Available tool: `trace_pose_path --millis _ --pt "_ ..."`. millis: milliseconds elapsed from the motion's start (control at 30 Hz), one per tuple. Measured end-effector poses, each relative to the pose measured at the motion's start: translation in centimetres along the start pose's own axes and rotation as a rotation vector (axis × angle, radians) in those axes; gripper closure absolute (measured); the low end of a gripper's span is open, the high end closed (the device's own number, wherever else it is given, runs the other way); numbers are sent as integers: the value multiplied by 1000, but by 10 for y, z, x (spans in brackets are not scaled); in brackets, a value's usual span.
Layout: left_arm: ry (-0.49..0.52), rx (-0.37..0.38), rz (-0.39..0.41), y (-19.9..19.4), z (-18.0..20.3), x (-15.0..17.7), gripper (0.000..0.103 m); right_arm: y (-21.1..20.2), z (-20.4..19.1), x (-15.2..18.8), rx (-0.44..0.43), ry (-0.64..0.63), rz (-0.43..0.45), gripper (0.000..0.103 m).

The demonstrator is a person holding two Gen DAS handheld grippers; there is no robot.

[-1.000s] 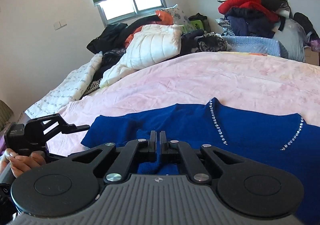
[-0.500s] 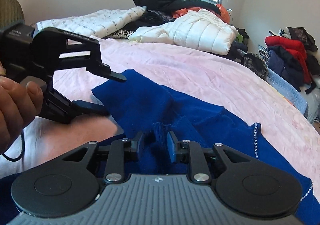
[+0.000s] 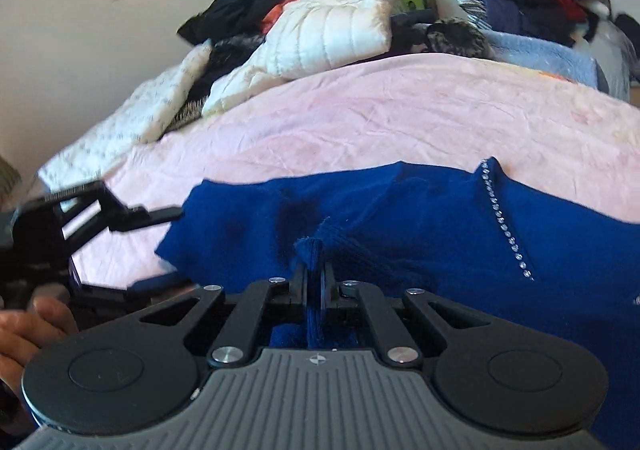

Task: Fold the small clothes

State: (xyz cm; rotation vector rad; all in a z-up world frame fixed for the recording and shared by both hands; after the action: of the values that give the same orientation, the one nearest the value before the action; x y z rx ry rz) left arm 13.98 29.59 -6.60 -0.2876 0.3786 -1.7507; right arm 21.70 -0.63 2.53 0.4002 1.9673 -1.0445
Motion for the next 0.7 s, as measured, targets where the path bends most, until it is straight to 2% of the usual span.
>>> trace_pose_path --millis 133,200,367,500,533,567,700 --pt "-25 -4 -12 -5 1 9 41 -34 35 -17 -47 234 143 96" --pt "-30 0 -18 -6 3 15 38 -48 45 -30 -88 302 191 95" --pt "-101 24 -39 -9 9 32 38 -71 50 -56 -164 368 268 95" --pt "-159 79 7 -13 23 49 36 -79 43 -75 -209 363 309 95" --pt "-164 85 21 -11 26 51 31 -80 40 -81 -216 358 318 95" --pt "-172 75 41 -7 28 52 26 -81 38 -85 -222 356 326 95" --pt "-231 18 91 13 25 52 26 -99 34 -94 -237 373 414 95"
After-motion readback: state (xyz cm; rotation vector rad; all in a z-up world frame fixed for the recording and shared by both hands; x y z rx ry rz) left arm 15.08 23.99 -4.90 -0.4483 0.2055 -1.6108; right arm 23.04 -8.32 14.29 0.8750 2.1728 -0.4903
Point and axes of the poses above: each gripper's, at about its wrist camera, not at the fingertips, and y roughly the way its jaws point, z to its right, x to its underside, the point moved 1 cm from there along y, roughly the way its jaws point, and after that the axes turned 5 degrees about z, right-handed, at the moved point
